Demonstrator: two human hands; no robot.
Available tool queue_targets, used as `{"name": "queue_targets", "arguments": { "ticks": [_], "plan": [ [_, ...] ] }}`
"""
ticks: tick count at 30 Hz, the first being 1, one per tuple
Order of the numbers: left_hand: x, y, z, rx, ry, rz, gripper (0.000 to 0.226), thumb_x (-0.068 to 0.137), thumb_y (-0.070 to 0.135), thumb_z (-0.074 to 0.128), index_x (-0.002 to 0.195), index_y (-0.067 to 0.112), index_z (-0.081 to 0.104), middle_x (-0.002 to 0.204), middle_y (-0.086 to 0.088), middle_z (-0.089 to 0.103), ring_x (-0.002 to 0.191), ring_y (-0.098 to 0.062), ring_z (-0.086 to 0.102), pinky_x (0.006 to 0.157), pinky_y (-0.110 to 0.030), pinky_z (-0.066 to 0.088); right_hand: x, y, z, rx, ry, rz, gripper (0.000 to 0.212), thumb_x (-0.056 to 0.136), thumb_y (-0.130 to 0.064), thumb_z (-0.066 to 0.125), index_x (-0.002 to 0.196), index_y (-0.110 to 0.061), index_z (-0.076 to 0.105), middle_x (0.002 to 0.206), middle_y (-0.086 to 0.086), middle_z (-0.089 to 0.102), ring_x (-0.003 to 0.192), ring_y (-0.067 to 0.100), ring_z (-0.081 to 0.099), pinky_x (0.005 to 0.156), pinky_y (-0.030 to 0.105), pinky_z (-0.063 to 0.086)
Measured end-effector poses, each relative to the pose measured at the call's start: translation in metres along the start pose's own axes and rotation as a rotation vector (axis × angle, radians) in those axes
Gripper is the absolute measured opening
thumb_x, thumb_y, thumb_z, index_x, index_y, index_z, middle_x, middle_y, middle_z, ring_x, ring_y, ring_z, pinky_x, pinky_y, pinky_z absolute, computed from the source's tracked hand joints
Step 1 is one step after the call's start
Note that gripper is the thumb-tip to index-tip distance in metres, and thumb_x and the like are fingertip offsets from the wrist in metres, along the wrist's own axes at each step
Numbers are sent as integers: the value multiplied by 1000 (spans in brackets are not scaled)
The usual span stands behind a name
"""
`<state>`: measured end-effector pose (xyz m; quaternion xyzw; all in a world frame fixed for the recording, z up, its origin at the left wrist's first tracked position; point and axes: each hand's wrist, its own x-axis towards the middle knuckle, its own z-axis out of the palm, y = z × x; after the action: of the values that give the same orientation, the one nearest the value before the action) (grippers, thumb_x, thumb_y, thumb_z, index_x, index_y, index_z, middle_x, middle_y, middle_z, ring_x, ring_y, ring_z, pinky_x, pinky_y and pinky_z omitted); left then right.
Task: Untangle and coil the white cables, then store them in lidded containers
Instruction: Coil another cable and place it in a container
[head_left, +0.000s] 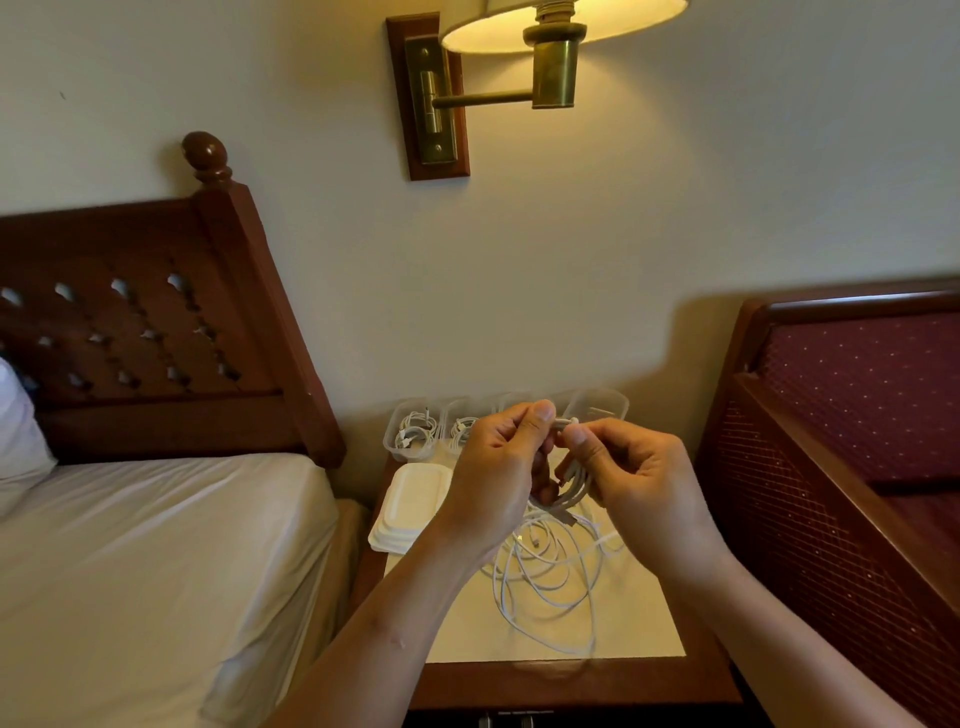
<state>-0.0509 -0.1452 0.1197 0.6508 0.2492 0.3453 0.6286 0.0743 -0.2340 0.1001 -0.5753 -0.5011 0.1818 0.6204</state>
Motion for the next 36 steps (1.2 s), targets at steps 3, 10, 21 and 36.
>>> {"name": "queue_targets", "arguments": {
  "ticks": [3, 10, 21, 36],
  "plan": [
    [0, 4, -4, 44, -52, -8, 37, 110, 27, 47, 86, 2, 59, 55, 4, 38, 56, -22, 39, 57, -31, 43, 2, -1, -3, 2, -2, -19, 17, 99, -19, 64, 94, -17, 80, 72, -6, 73, 63, 5, 64, 60, 14, 47],
    [5, 3, -9, 166, -99, -18, 43, 109, 37, 45, 103, 10, 77, 89, -5, 72, 88, -18, 65, 83, -39, 57, 3, 0, -3, -103, 111, -101, 26, 98, -4, 65, 93, -25, 80, 82, -12, 78, 80, 10, 74, 69, 17, 57],
    [-4, -4, -47, 152, -187, -167, 17, 98, 3, 63, 107, 3, 78, 86, -10, 72, 80, -22, 66, 72, -31, 55, 10, 15, -19, -236, 191, -199, 16, 96, -3, 67, 90, -12, 78, 73, -1, 73, 50, 17, 62, 43, 28, 50],
    [-7, -32, 6, -174, 472, 185, 18, 79, 4, 85, 97, 7, 82, 90, -13, 78, 82, -22, 73, 68, -29, 58, 10, 20, -2, -335, 180, -295, 15, 97, -2, 67, 89, -6, 79, 72, -1, 72, 53, 16, 63, 47, 37, 51]
  ]
}}
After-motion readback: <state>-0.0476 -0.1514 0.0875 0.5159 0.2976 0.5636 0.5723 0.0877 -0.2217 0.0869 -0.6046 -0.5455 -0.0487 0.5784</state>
